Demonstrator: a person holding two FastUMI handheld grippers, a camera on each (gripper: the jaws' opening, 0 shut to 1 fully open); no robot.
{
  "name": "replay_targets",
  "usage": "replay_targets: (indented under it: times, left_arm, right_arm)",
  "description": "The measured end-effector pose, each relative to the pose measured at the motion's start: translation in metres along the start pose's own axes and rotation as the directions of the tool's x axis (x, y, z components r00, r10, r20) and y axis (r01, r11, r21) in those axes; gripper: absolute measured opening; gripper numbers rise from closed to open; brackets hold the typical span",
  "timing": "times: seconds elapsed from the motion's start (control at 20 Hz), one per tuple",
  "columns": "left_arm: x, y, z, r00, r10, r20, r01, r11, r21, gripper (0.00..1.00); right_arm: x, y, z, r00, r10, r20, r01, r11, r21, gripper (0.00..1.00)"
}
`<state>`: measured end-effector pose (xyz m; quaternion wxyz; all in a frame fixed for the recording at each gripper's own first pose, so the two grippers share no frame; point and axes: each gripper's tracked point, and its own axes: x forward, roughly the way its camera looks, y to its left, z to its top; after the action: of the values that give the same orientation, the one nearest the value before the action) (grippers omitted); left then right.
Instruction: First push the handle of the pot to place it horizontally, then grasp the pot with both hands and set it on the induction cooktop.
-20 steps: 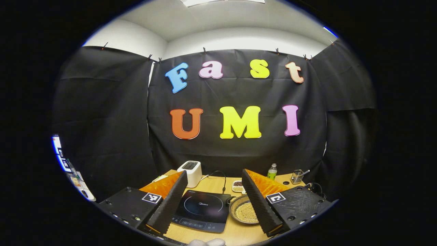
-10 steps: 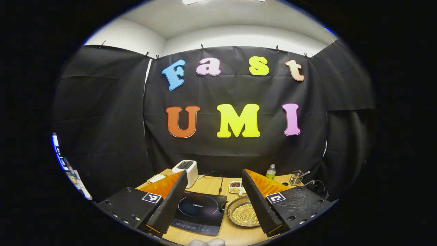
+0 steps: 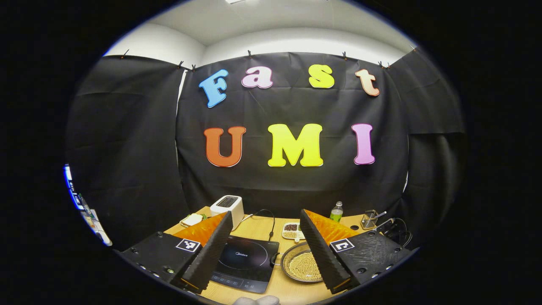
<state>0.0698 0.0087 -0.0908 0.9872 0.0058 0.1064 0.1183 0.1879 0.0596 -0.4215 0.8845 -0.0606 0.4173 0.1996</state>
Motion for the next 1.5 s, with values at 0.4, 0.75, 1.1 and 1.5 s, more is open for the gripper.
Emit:
replay_targets:
  times: [0.4, 0.75, 1.1, 1.5]
  left_arm:
    - [0.007, -0.015, -0.003, 0.999, 0.031, -0.014, -0.031, 0.999, 0.015, 0.95]
    - [0.013, -0.021, -0.016, 0.998, 0.053, -0.044, -0.053, 0.999, 0.014, 0.95]
    - [0.044, -0.016, -0.066, 0.993, -0.038, -0.112, 0.043, 0.998, 0.043, 0.95]
    - [0.083, -0.015, -0.148, 0.953, -0.153, -0.261, 0.161, 0.987, 0.008, 0.95]
  right_arm:
    - [0.007, -0.015, 0.007, 1.0, 0.015, -0.003, -0.015, 0.999, -0.033, 0.0]
    - [-0.015, -0.019, 0.015, 0.999, 0.014, 0.034, -0.013, 0.999, -0.048, 0.04]
    - [-0.038, -0.027, 0.022, 0.997, -0.028, 0.078, 0.027, 1.0, 0.016, 0.06]
    - [-0.052, -0.034, 0.037, 0.986, -0.138, 0.092, 0.132, 0.989, 0.065, 0.54]
